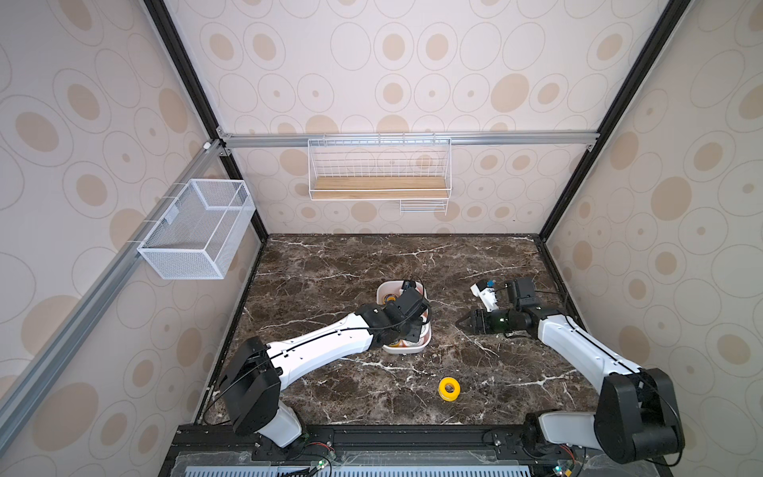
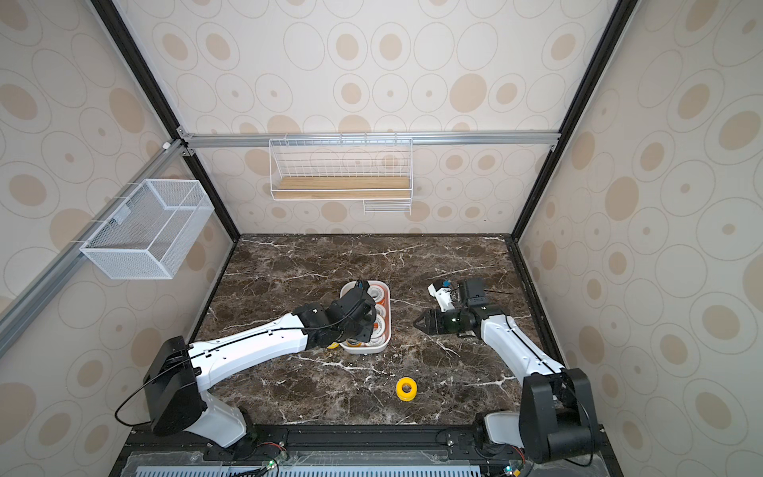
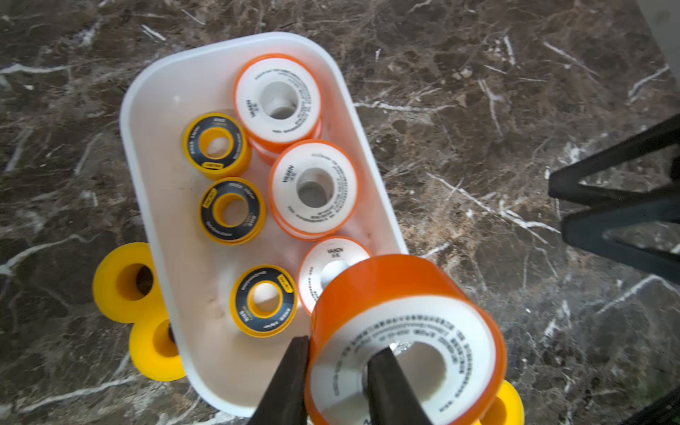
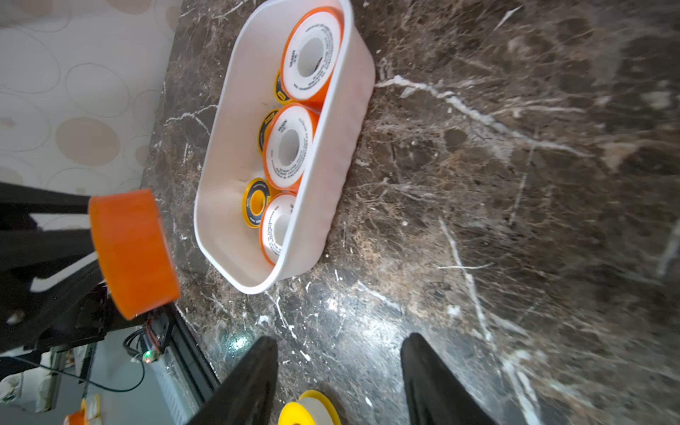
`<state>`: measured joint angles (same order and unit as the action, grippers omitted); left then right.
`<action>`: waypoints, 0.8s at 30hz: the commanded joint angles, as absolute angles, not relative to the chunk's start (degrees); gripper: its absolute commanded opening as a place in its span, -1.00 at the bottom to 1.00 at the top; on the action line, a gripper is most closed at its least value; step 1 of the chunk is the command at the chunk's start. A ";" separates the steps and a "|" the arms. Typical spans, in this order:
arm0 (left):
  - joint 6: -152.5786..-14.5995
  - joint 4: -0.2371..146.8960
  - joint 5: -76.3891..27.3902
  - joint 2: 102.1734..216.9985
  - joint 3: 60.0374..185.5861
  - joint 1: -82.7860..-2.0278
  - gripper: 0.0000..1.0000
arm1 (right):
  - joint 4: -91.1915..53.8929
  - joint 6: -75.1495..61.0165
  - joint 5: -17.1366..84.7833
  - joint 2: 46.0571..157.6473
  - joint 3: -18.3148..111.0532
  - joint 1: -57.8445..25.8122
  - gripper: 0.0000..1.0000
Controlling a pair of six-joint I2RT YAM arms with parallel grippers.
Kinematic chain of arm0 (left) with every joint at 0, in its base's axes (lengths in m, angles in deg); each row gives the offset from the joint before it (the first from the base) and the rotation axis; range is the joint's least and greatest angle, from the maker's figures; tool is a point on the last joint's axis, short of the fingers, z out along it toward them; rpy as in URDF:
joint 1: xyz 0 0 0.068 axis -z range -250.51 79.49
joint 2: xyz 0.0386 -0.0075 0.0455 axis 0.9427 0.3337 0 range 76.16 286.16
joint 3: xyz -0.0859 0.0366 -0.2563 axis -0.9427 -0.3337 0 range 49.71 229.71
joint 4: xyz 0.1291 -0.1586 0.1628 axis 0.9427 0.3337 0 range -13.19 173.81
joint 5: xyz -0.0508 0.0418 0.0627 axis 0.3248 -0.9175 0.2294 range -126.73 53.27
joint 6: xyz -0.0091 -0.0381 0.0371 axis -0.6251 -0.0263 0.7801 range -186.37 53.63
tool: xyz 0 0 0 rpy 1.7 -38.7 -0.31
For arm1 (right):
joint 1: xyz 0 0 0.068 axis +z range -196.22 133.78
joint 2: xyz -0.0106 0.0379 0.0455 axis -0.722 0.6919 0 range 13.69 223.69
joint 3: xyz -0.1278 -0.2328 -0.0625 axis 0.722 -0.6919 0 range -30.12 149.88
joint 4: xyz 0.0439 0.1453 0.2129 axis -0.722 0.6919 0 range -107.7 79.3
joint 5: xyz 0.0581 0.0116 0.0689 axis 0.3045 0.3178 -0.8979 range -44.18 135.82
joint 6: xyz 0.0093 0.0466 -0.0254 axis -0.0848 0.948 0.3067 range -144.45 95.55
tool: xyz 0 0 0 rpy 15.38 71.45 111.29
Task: Put the sealing tape into the storage box
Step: Pick up the sealing tape at the center of the board, then place the sealing tape in the storage box.
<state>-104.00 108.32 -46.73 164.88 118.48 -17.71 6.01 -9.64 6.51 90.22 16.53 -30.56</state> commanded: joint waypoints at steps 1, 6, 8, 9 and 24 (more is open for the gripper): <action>-102.20 111.15 -48.14 165.43 119.85 -19.54 -0.41 | 5.57 -11.33 1.97 92.55 19.15 -27.39 0.15; -100.66 112.40 -48.39 167.65 120.79 -20.62 -0.42 | 4.71 -10.62 1.95 96.54 21.10 -24.05 0.00; -100.15 112.32 -48.59 168.49 120.81 -20.74 -0.42 | 3.99 -10.19 1.92 97.68 21.53 -23.09 -0.04; -99.91 112.32 -48.46 168.93 120.96 -20.76 -0.41 | 4.01 -10.33 1.81 98.42 21.86 -22.63 -0.05; -99.02 111.24 -46.84 173.86 122.38 -20.85 -0.42 | 1.90 -7.38 3.02 105.76 24.76 -19.78 -0.28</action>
